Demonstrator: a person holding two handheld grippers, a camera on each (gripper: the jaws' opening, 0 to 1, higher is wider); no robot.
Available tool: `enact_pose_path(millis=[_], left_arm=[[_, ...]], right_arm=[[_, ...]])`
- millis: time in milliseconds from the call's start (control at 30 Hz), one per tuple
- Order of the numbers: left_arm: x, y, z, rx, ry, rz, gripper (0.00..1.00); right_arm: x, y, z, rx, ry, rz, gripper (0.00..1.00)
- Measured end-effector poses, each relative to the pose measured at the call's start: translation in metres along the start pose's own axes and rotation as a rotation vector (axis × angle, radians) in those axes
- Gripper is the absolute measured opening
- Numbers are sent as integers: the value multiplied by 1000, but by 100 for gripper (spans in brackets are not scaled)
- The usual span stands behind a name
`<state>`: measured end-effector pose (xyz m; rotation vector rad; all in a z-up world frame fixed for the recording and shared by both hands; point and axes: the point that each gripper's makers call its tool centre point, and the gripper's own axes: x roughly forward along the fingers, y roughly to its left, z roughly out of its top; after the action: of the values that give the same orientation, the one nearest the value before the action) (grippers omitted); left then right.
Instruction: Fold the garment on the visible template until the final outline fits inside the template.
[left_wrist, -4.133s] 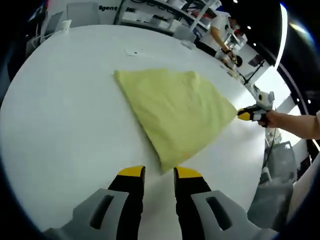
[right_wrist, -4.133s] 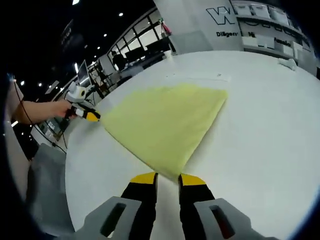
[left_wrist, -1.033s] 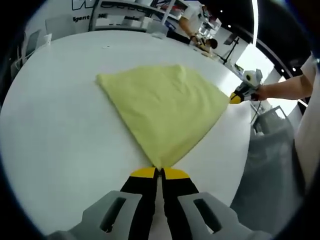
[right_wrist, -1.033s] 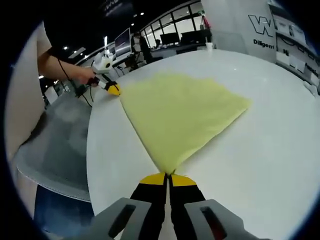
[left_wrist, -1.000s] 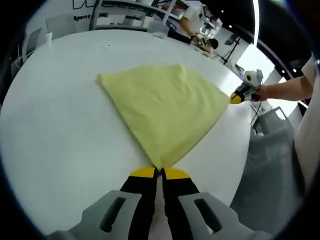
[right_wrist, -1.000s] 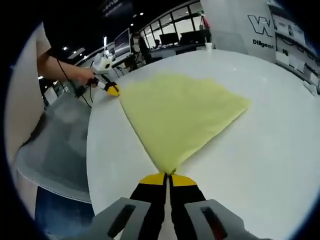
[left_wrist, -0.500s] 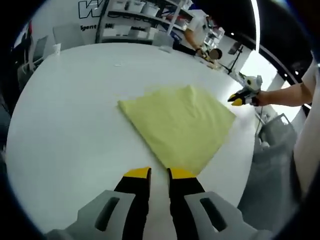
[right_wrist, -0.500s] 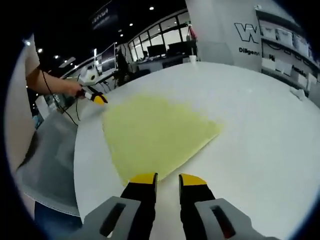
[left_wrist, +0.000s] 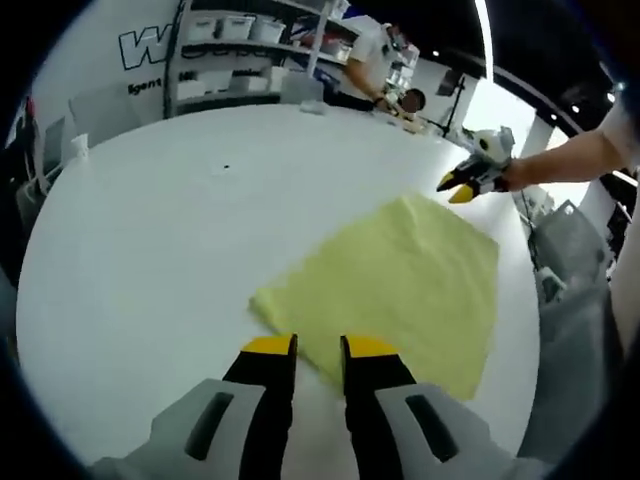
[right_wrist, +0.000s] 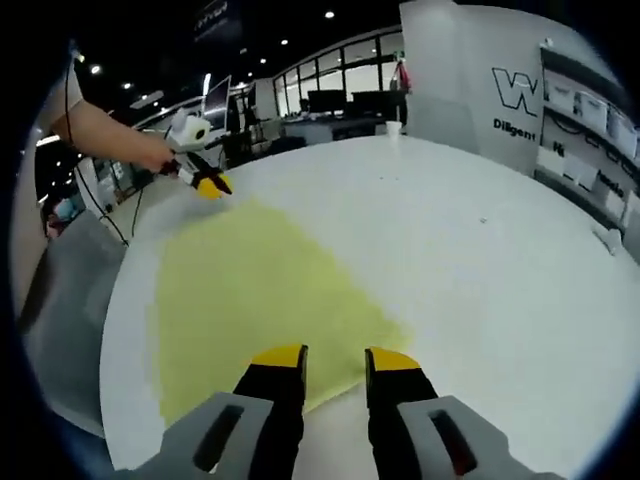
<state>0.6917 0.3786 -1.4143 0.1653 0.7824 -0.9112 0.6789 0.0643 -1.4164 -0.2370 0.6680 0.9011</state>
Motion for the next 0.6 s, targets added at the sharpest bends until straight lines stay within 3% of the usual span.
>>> enact_pose_path(millis=[300, 533, 600], left_arm=[[34, 1, 21, 146, 41, -49, 21], [55, 1, 12, 243, 148, -107, 19], [57, 6, 15, 245, 142, -102, 14]], right_arm=[[31, -22, 6, -55, 41, 14, 17], [43, -22, 6, -108, 89, 71, 11], [44, -20, 4, -106, 102, 84, 8]])
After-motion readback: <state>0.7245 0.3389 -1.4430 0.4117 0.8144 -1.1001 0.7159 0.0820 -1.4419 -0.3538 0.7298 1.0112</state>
